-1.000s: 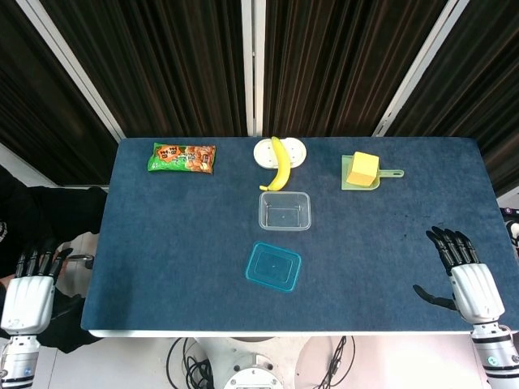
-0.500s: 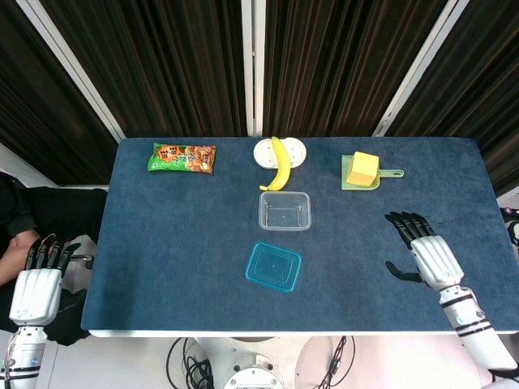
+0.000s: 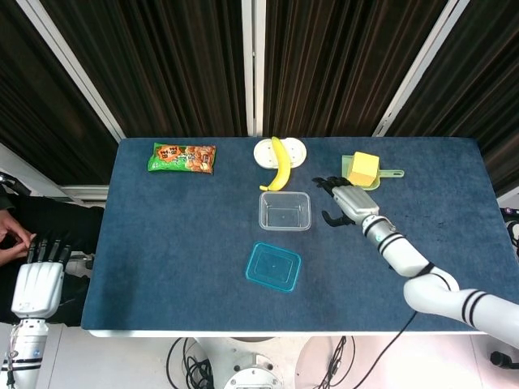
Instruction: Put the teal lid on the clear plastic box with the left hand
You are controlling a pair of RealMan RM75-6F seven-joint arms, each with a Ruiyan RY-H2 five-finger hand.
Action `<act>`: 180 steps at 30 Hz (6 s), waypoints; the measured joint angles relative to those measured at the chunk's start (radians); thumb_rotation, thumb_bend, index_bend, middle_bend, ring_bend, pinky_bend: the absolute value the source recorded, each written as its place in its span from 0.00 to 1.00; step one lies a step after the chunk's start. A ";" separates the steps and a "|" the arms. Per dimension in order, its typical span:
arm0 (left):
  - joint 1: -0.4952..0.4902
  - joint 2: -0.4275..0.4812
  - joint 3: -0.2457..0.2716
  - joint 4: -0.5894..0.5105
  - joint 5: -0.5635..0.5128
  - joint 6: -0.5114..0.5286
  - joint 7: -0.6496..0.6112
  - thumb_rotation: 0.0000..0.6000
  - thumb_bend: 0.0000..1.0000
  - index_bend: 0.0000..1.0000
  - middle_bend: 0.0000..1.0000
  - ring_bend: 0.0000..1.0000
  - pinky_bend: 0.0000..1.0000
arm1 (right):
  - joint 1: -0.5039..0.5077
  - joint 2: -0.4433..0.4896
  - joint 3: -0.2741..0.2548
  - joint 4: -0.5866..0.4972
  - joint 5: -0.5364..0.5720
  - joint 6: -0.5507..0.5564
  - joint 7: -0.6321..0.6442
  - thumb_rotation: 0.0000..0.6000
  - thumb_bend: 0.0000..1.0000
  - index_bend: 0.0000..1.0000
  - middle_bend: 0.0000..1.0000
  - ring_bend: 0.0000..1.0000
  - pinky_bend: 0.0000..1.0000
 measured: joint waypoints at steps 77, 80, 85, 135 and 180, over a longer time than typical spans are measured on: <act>-0.997 -0.381 -0.059 0.086 -0.701 -0.821 0.367 1.00 0.03 0.04 0.05 0.00 0.01 | -0.618 0.349 -0.239 -0.457 -0.436 0.859 0.082 1.00 0.25 0.00 0.15 0.00 0.00; -1.040 -0.411 -0.039 0.093 -0.782 -0.785 0.399 1.00 0.03 0.04 0.05 0.00 0.00 | -0.624 0.341 -0.236 -0.444 -0.434 0.855 0.088 1.00 0.25 0.00 0.15 0.00 0.00; -1.093 -0.464 -0.017 0.115 -0.850 -0.712 0.444 1.00 0.03 0.06 0.05 0.00 0.00 | -0.628 0.348 -0.238 -0.448 -0.424 0.833 0.090 1.00 0.24 0.00 0.15 0.00 0.00; -1.347 -0.649 -0.075 0.173 -1.329 -0.492 0.799 1.00 0.18 0.29 0.26 0.15 0.17 | -0.663 0.339 -0.225 -0.417 -0.445 0.812 0.137 1.00 0.22 0.00 0.16 0.00 0.00; -1.396 -0.436 -0.054 0.557 -0.830 -1.045 0.313 1.00 0.22 0.33 0.28 0.15 0.12 | -0.676 0.364 -0.203 -0.505 -0.377 0.804 0.018 1.00 0.22 0.00 0.16 0.00 0.00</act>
